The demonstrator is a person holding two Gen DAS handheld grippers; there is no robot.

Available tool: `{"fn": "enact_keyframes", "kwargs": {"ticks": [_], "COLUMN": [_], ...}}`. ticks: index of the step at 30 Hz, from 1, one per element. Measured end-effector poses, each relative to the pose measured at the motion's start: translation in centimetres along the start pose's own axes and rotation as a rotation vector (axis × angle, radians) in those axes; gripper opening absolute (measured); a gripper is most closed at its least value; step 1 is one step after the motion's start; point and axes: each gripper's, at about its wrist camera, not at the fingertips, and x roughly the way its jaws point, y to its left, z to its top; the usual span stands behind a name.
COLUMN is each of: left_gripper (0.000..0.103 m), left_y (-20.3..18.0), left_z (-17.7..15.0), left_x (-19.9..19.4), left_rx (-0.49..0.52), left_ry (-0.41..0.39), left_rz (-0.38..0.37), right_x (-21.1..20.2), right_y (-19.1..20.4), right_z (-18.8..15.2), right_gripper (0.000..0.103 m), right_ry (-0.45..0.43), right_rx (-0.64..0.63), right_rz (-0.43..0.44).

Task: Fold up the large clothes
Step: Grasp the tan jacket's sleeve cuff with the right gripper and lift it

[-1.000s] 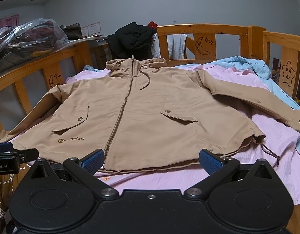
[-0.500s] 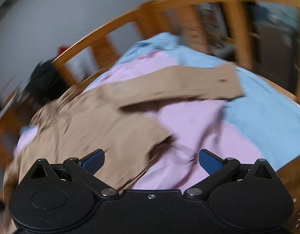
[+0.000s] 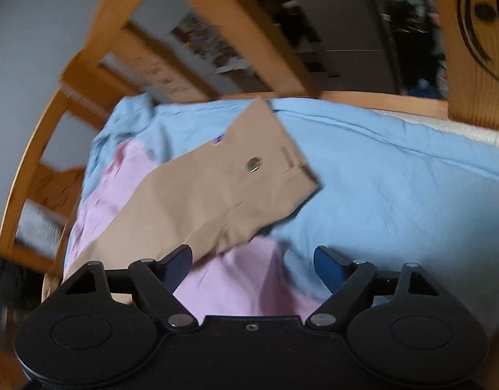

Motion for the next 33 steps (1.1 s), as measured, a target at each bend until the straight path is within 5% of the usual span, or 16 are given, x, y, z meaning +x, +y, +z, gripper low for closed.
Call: {"fn": "enact_keyframes", "kwargs": {"ticks": [4,6,11,13,16,19,26,33], "left_gripper": [0.102,0.102,0.1,0.096,0.095,0.096,0.102,0.102], "left_y": [0.9,1.6,3.0,3.5,4.2,4.7,6.8,11.1], "left_z": [-0.3,-0.1,1.0,1.8,3.5,5.7,10.2,10.8], "left_x": [0.2,-0.1,-0.9,-1.5,-2.7,-4.1,-6.8,-6.2], "left_rx": [0.029,0.027,-0.01,-0.018,-0.029,-0.06,-0.177,-0.268], "left_ry": [-0.017,-0.018,-0.041,-0.064,-0.117,-0.184,-0.328,-0.341], "left_rz": [0.025,0.017,0.048,0.064,0.051,0.005,-0.28,-0.396], "right_x": [0.9,1.1,1.6,0.9,-1.4,-4.3,-10.8,-13.1], "right_y": [-0.1,-0.1,0.3,1.2,4.5,9.3,20.6,24.9], "right_z": [0.6,0.7,0.7,0.5,0.3,-0.4,-6.7,-17.4], "right_gripper": [0.083,0.074,0.021,0.009,0.006,0.005,0.005,0.003], "right_ry": [-0.073,-0.103,-0.149,-0.188,-0.284,-0.374,-0.483,-0.402], "right_rx": [0.069,0.093,0.096,0.036,-0.153,-0.362,-0.857,-1.219], "right_rz": [0.022,0.026,0.006,0.002,0.053,0.179,0.632,0.949]}}
